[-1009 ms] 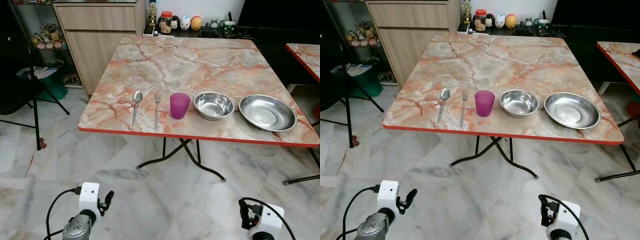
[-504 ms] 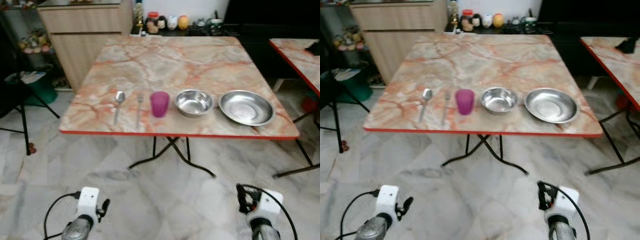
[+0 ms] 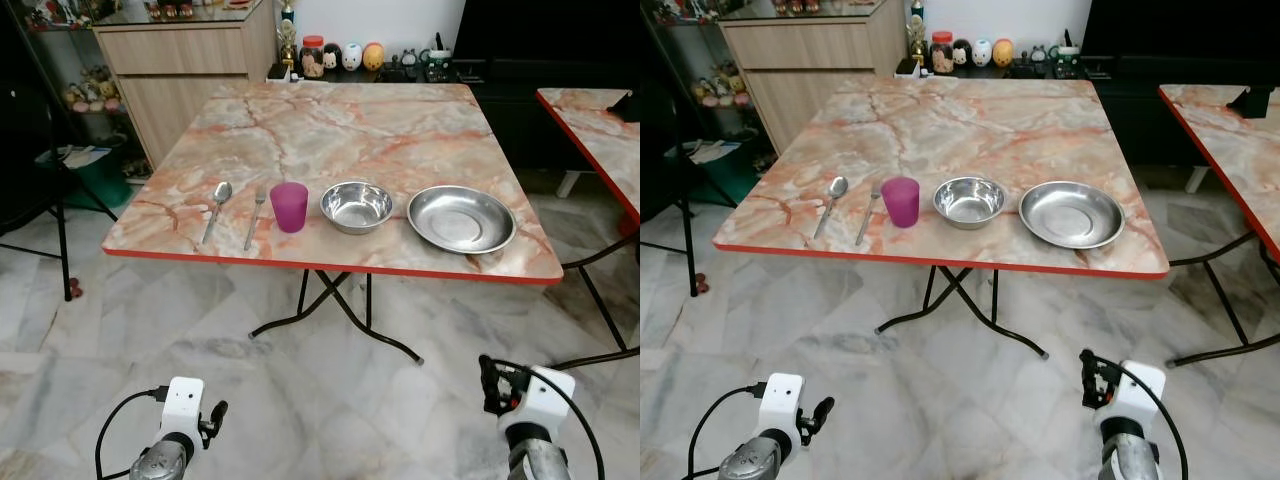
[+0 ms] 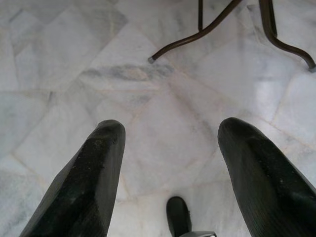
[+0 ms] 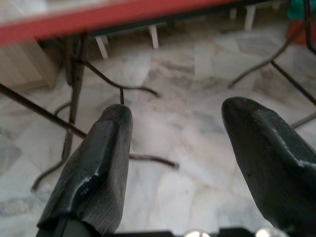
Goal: Setting the table
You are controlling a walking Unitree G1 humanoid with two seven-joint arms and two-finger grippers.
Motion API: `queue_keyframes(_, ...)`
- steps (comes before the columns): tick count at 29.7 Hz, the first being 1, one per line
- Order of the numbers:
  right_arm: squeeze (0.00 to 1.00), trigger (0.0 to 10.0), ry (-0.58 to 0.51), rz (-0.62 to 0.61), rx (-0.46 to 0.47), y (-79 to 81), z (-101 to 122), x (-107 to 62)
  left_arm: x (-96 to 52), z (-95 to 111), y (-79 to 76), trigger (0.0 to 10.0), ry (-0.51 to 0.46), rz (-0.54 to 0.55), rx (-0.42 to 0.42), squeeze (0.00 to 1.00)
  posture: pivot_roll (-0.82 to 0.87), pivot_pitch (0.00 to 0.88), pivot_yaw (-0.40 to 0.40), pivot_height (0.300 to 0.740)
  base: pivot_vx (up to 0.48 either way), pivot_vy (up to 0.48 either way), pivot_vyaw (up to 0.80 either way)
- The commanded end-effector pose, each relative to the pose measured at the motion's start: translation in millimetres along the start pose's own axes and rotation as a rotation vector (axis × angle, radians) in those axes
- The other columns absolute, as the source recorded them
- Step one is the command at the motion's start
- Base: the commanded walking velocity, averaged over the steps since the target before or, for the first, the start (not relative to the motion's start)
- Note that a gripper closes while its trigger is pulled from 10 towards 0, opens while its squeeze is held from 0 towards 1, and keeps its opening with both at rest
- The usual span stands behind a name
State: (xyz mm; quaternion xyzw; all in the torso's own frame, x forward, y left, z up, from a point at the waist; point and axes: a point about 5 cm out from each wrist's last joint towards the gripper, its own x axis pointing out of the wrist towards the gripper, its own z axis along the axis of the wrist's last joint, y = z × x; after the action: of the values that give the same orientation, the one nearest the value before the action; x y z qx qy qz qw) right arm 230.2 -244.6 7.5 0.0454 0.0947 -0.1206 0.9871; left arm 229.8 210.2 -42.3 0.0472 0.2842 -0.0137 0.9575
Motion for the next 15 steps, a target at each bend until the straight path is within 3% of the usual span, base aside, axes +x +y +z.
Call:
queue_keyframes(1,0.0,10.0,-0.043,0.015,0.0,6.2,13,6.6,-1.3,-1,6.4,10.0,0.007,0.019,-0.011,0.0,0.0,0.022,-0.007,0.74,0.0,0.0,0.0)
queue_keyframes(9,0.0,10.0,-0.18,0.02,-0.054,13.8,47,13.4,-1.4,-2,4.5,10.0,0.006,0.012,-0.007,0.0,0.0,0.023,-0.011,0.74,0.0,0.0,0.0)
queue_keyframes(15,0.0,10.0,-0.293,0.008,-0.063,18.3,73,1.2,-2.1,-3,5.3,10.0,0.006,0.016,-0.011,0.0,0.0,0.03,-0.006,0.74,0.0,0.0,0.0)
